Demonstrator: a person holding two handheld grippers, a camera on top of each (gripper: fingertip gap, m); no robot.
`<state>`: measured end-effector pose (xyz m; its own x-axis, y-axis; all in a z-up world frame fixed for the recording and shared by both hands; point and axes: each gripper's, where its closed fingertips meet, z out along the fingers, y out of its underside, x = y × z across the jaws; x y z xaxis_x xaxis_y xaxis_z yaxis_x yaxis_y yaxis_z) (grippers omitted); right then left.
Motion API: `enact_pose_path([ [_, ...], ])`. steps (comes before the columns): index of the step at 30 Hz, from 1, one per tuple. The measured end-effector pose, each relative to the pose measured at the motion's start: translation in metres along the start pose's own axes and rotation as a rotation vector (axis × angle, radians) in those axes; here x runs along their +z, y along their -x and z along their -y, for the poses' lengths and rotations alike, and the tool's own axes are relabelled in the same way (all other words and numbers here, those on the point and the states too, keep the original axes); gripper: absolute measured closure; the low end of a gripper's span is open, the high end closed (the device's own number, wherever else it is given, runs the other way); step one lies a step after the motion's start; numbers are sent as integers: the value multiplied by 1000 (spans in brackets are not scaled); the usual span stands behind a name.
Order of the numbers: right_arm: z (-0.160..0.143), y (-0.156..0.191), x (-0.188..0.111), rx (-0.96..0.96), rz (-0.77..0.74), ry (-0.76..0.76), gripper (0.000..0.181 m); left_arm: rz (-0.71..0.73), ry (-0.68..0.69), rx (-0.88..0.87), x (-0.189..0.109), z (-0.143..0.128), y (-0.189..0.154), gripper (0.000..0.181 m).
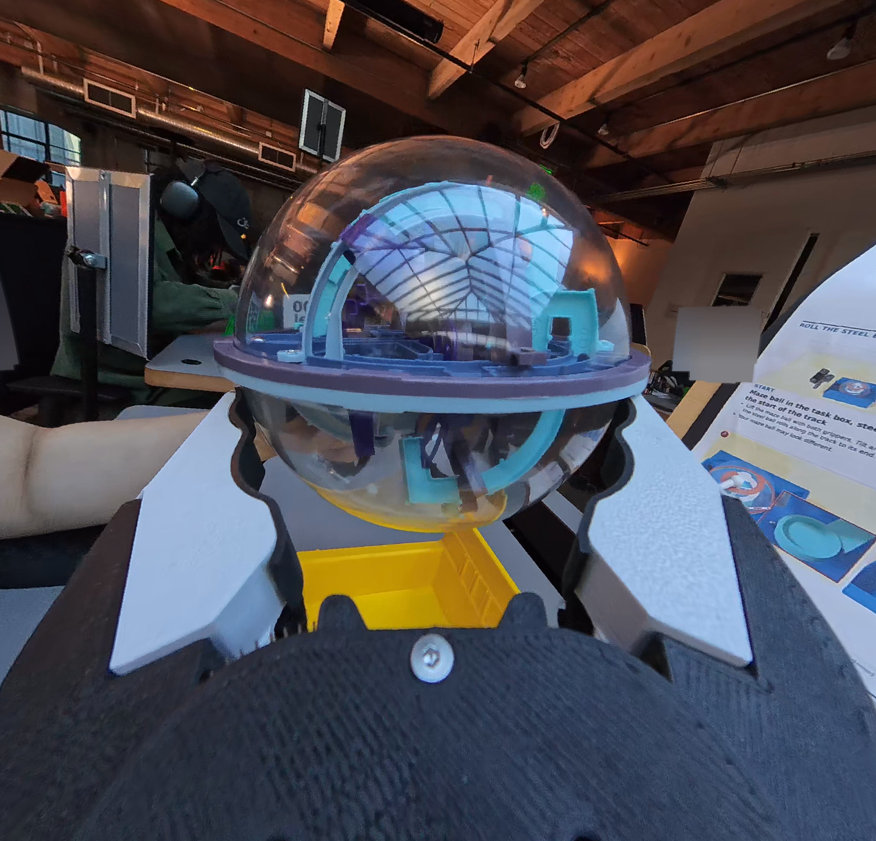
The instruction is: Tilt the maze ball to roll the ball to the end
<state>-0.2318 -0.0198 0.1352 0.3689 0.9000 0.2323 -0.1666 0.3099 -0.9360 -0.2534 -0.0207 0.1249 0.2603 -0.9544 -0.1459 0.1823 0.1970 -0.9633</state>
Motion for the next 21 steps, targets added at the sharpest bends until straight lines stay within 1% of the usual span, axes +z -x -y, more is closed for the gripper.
enact_pose_path([
  [3, 1, -6, -1, -9, -37, 12, 29, -4, 1, -4, 7, -6, 2, 35],
  [8, 4, -9, -3, 9, -39, 21, 29, 3, -57, -11, 12, 0, 3, 35],
  [13, 4, -2, 2, -32, -17, 81, 29, 13, -79, 25, 5, 3, -1, 35],
  [18, 3, 1, 10, -92, 21, 151, 29, 37, -64, 90, -3, 9, 2, 36],
  [21, 3, 2, 15, -106, 63, 192, 29, 32, -53, 87, -7, 12, 3, 36],
])
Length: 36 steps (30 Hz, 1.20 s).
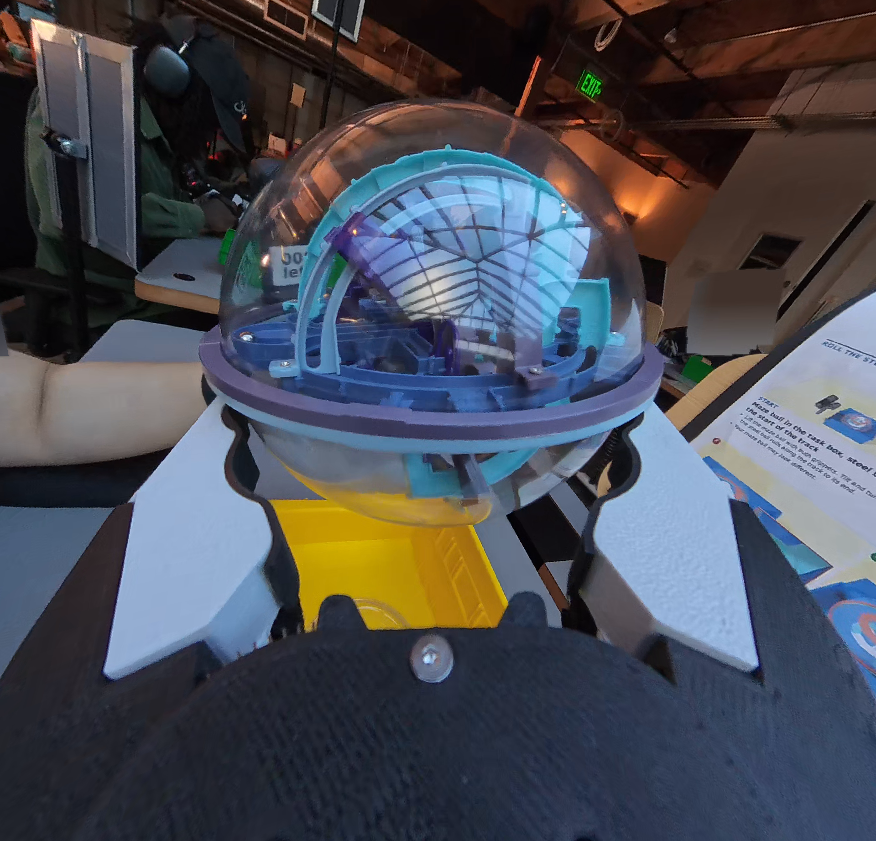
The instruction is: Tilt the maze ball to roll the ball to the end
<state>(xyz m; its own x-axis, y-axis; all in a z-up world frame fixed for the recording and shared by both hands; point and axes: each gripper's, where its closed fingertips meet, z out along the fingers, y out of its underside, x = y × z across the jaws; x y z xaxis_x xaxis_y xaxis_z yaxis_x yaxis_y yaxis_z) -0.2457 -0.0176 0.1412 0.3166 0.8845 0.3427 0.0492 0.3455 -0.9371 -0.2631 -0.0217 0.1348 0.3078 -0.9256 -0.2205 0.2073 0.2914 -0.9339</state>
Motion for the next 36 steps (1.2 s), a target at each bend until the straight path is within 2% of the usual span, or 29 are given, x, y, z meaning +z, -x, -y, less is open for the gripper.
enact_pose_path([
  [9, -8, 6, -8, 63, 77, -34, 28, -34, 88, 6, 2, -6, -9, 36],
  [12, -3, 6, -13, 135, 109, -97, 28, -49, 90, -38, 5, -8, -13, 36],
  [19, -1, 8, -16, 162, 125, -98, 28, -28, 128, -50, 7, -5, -17, 36],
  [27, 15, 17, -19, 126, 126, -122, 28, -33, 116, -12, 7, 11, -28, 36],
  [36, 22, 18, -16, 228, 140, -159, 28, 1, 99, -57, 6, 25, -28, 36],
])
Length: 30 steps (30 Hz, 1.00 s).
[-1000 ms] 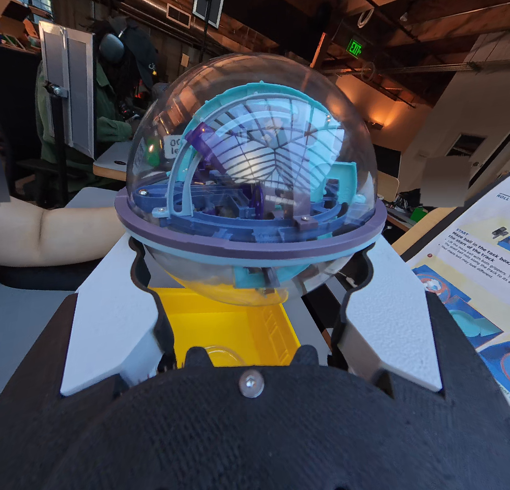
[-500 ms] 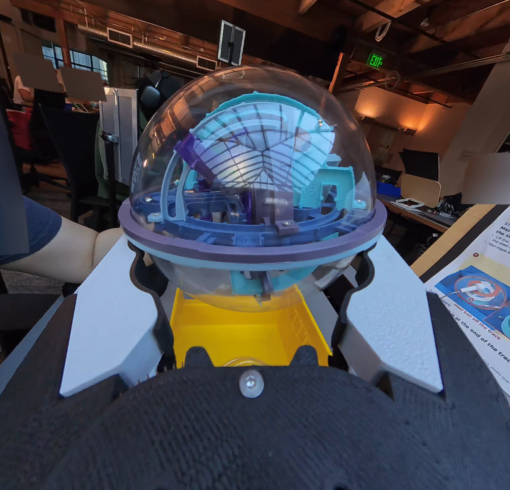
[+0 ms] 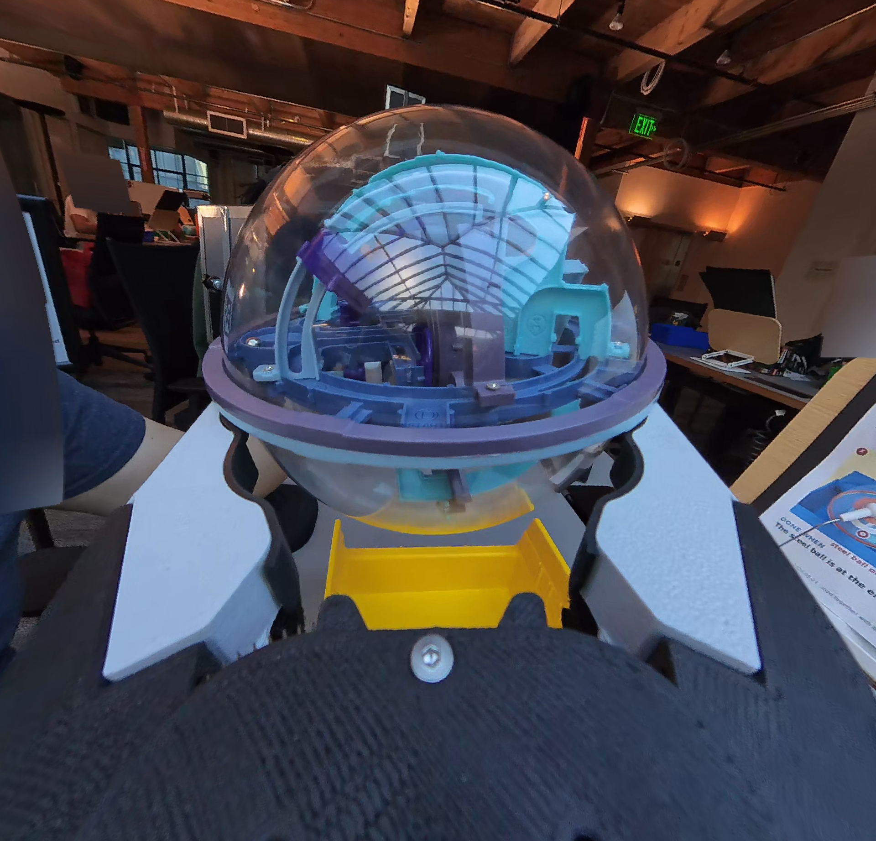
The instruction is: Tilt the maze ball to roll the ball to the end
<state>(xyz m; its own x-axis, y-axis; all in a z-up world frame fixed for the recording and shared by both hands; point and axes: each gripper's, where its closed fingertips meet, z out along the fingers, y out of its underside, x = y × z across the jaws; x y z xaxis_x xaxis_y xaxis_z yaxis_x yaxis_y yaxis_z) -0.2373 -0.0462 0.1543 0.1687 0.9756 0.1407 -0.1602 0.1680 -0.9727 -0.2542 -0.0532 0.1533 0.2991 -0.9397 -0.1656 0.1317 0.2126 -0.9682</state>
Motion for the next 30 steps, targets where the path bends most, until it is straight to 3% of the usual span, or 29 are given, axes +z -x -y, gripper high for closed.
enact_pose_path([
  [18, -8, 11, -5, -111, 72, 12, 28, -31, 62, 107, 3, -12, -12, 28],
  [30, -11, 8, -1, -77, 41, 47, 26, -52, 54, 62, 2, -15, -7, 28],
])
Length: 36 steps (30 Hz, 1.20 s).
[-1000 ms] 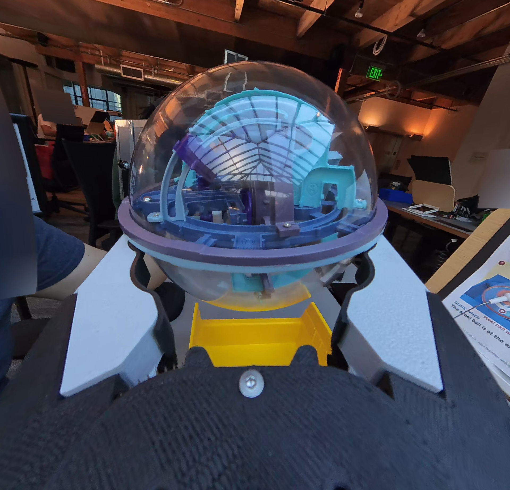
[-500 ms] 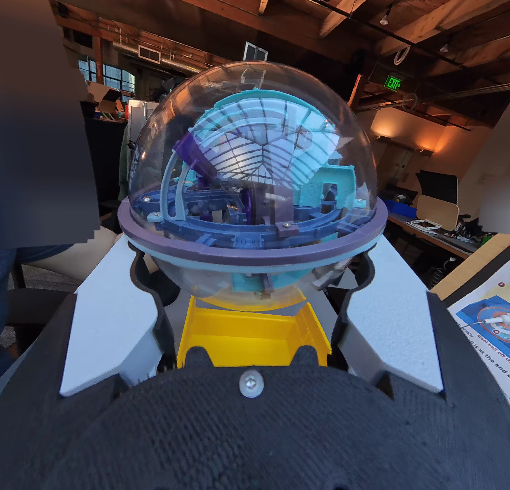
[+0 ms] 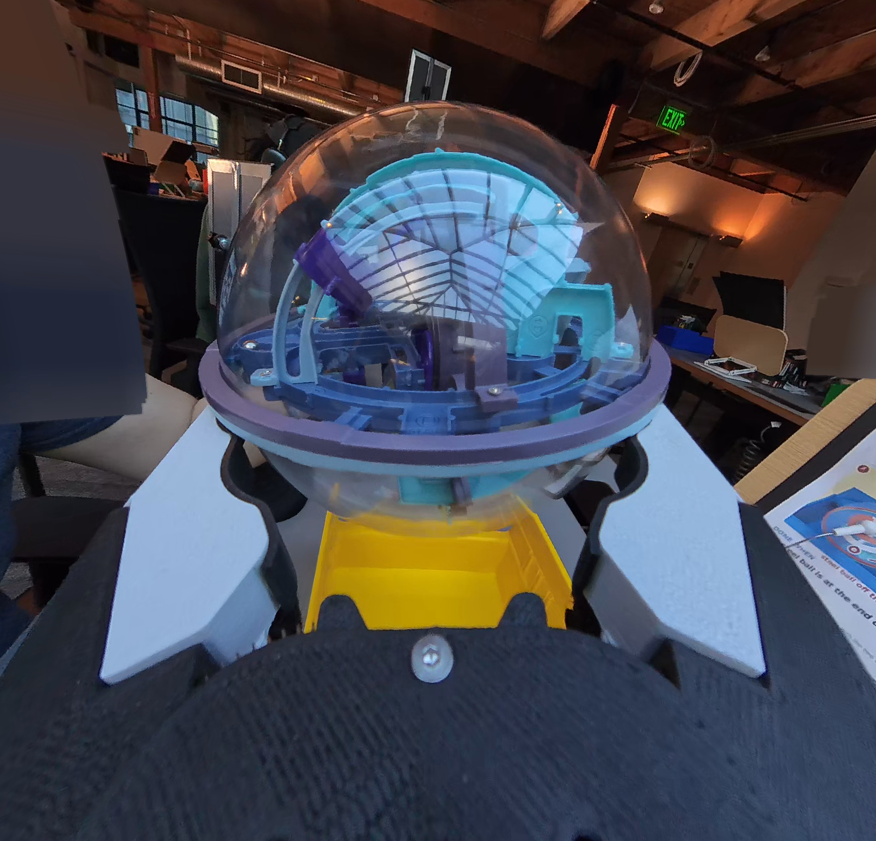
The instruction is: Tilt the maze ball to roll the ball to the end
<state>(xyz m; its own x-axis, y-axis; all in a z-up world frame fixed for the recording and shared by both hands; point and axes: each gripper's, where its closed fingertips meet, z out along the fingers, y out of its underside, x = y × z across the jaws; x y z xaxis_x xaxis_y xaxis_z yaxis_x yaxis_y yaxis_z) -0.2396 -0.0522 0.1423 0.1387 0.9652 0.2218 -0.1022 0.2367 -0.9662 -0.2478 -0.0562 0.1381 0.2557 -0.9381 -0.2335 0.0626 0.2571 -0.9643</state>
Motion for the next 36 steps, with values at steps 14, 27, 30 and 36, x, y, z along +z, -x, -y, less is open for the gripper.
enact_pose_path([
  [14, -13, -6, -1, 51, -5, 60, 24, -20, 24, -61, 3, -14, 6, 28],
  [27, -17, -7, 0, 40, -6, 65, 24, -25, 37, -50, 1, -18, 7, 28],
  [30, -17, -7, 1, 46, -4, 61, 24, -23, 43, -53, 1, -18, 7, 28],
  [36, -18, -7, -1, 47, 2, 59, 24, -20, 51, -54, 2, -19, 7, 28],
])
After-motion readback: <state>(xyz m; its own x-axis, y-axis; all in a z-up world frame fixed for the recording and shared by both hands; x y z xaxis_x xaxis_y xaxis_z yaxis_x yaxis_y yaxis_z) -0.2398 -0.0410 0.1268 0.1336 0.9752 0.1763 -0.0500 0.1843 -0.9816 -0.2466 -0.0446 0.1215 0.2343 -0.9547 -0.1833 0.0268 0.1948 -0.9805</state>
